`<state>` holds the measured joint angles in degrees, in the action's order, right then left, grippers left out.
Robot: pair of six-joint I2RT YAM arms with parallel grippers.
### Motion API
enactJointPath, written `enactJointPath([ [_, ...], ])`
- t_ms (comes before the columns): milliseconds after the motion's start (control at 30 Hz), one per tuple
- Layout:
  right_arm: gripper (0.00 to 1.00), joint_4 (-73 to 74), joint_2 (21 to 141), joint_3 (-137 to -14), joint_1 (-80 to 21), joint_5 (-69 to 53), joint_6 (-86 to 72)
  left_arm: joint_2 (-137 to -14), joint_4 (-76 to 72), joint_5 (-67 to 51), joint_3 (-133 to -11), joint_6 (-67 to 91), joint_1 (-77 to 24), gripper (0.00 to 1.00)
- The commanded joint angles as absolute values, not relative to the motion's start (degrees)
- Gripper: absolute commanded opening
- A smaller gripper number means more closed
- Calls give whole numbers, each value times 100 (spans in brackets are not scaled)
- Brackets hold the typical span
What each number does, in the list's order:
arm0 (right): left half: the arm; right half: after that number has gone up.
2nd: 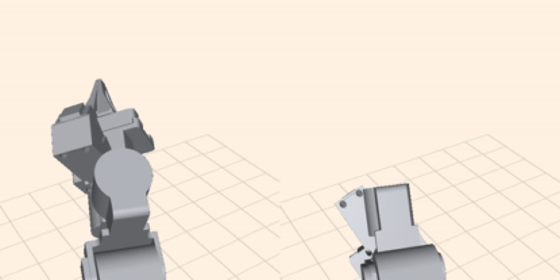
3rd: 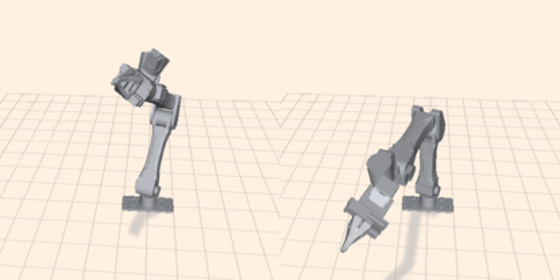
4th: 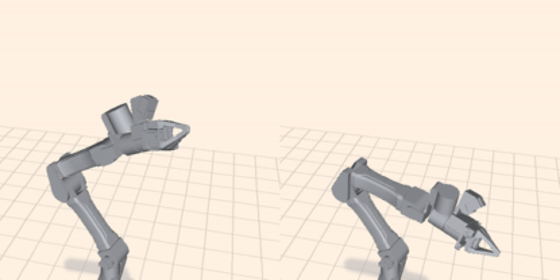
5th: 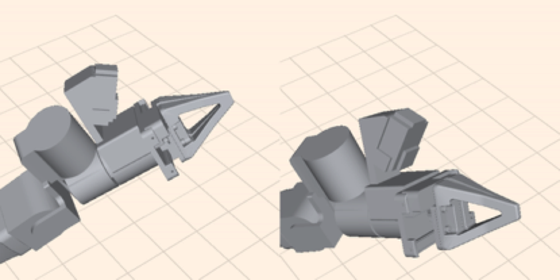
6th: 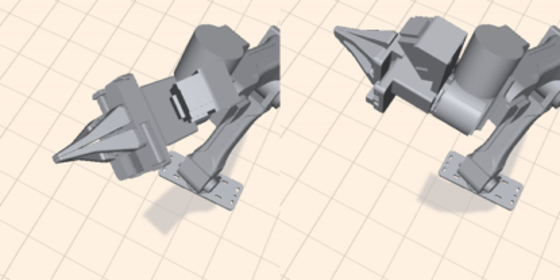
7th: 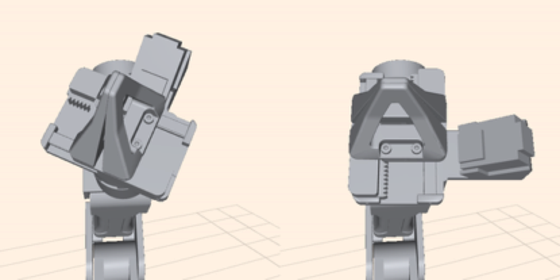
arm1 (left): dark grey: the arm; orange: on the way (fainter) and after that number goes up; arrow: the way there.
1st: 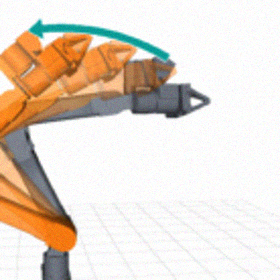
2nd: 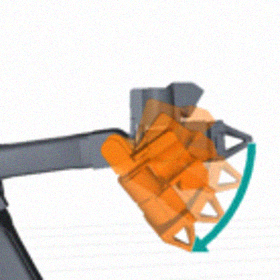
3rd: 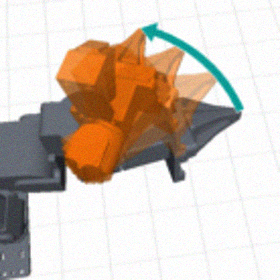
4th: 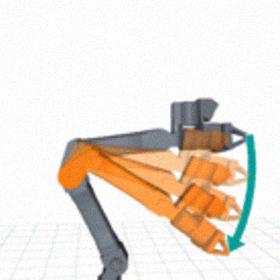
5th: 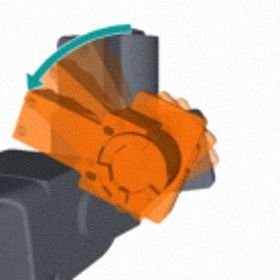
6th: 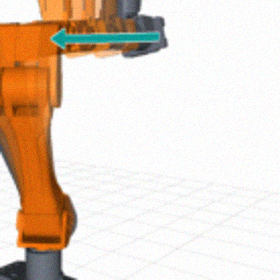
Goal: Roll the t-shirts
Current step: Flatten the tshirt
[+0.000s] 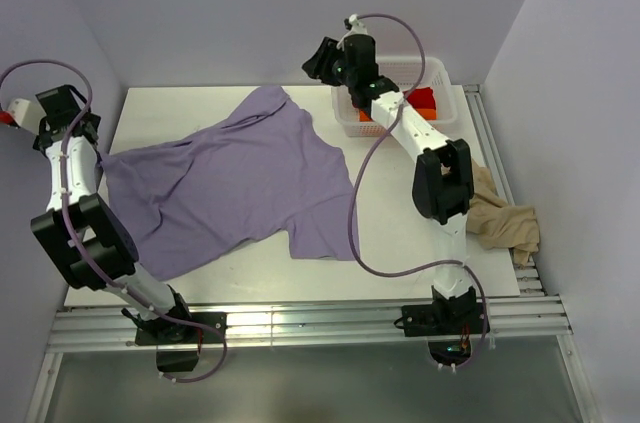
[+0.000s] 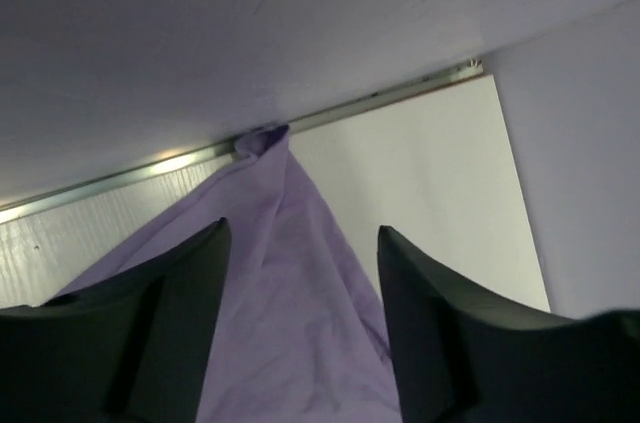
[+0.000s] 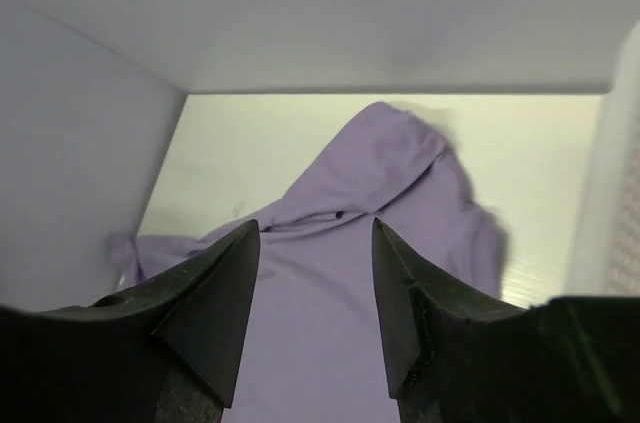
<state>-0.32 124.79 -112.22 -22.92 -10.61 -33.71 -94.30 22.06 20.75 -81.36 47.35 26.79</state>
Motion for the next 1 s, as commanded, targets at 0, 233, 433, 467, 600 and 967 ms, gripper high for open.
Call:
enactJointPath([
  [0,54,1156,12426,-11739,-2127,-606,-2690,-8983,2101,1723,-7893,4588,2698,69],
  [233,49,2566,13911,-13640,-2092,-1020,-2636,-8263,2145,1117,-7577,4456,2540,92],
  [433,47,2381,14062,-13192,-2083,-686,-2707,-7700,2197,949,-7339,4351,1978,94],
  [467,47,2443,14158,-13218,-2074,-616,-2707,-7656,2249,932,-7330,4333,1873,94],
  [600,46,2873,14291,-13263,-2057,139,-2768,-7375,2285,765,-7216,4315,1688,94],
  [967,46,3024,14115,-12929,-1319,844,-2865,-7031,2259,739,-6900,4228,896,95],
])
